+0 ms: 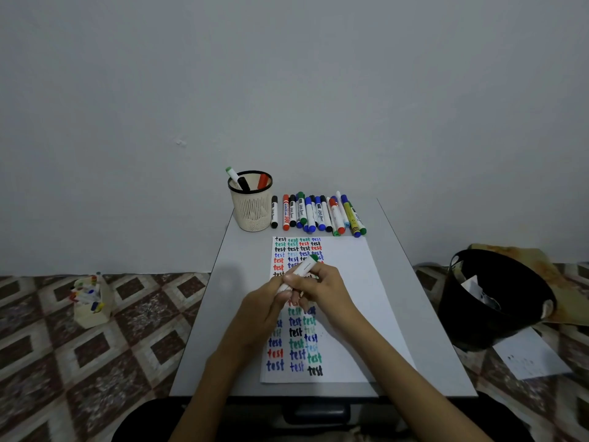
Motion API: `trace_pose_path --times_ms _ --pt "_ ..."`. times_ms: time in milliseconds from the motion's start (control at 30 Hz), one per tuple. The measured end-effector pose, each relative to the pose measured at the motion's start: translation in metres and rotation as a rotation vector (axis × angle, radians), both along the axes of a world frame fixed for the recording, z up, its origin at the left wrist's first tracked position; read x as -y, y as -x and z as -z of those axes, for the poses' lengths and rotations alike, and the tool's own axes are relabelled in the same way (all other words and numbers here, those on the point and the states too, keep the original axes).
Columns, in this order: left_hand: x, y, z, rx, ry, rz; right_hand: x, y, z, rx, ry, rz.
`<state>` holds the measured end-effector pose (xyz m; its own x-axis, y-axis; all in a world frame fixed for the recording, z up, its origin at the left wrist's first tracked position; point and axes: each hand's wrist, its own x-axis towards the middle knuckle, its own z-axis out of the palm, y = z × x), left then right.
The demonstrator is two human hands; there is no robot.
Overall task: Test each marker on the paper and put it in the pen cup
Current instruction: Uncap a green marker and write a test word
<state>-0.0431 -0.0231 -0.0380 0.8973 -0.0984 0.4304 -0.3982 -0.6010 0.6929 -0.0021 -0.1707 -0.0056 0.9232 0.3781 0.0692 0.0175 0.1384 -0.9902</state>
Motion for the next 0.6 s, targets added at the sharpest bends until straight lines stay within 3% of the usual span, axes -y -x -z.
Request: trace_pose_path --times_ms 600 --pt "-0.001 0.005 -0.008 0.004 0.134 0.033 0.0 0.0 0.008 -0.073 -0.182 -0.06"
